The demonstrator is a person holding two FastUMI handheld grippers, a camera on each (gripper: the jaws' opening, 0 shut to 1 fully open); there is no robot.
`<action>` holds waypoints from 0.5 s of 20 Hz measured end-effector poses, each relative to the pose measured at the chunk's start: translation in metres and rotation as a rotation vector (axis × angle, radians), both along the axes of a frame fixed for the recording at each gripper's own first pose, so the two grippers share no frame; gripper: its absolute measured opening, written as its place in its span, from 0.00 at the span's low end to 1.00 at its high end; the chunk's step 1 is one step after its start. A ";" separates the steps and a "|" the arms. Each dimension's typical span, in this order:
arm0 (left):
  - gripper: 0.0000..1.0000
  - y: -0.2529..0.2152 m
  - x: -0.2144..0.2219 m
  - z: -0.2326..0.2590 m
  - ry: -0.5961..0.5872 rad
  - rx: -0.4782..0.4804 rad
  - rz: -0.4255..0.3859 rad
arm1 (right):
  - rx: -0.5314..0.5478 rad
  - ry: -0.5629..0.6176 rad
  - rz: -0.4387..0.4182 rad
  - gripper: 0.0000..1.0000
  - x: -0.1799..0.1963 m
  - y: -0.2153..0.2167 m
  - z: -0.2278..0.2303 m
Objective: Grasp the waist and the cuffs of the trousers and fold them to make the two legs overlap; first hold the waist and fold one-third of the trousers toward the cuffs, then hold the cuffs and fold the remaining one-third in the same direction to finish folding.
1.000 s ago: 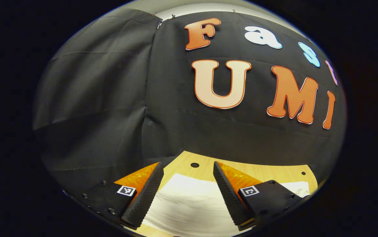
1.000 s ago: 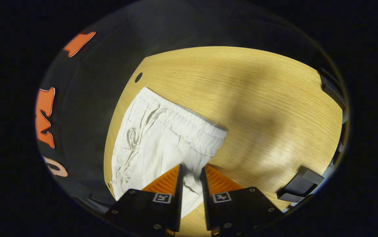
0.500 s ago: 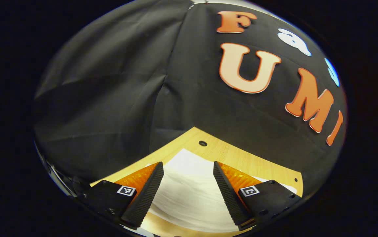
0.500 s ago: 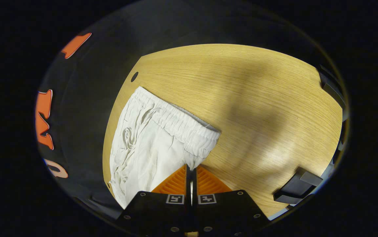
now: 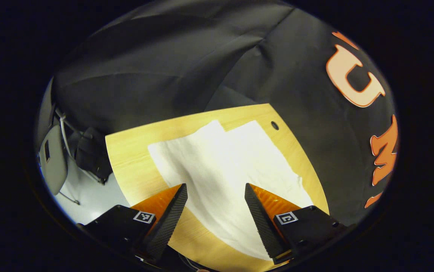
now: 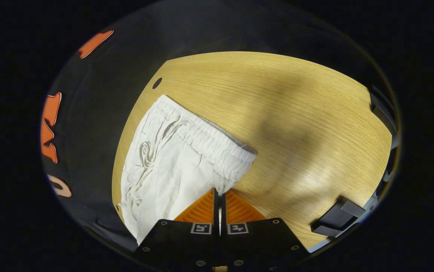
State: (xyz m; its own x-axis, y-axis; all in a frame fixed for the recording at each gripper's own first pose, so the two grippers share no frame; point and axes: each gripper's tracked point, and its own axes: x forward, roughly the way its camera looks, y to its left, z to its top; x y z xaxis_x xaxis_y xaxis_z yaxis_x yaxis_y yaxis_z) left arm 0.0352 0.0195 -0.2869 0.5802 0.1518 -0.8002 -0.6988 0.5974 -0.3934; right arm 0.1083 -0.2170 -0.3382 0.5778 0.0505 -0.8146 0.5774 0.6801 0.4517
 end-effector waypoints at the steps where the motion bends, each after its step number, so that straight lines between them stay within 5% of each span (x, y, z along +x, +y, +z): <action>1: 1.00 -0.001 -0.002 -0.009 0.028 -0.035 0.023 | -0.001 0.001 0.001 0.01 0.000 0.000 0.000; 10: 1.00 -0.001 -0.017 -0.059 0.110 -0.196 0.149 | 0.002 0.015 -0.014 0.01 -0.001 0.000 -0.001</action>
State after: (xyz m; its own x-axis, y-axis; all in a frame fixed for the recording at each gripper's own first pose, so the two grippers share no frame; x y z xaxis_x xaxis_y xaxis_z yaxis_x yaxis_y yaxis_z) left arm 0.0184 0.0189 -0.3459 0.4711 0.0651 -0.8797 -0.8182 0.4047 -0.4083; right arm 0.1078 -0.2168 -0.3390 0.5664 0.0440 -0.8229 0.5936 0.6709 0.4445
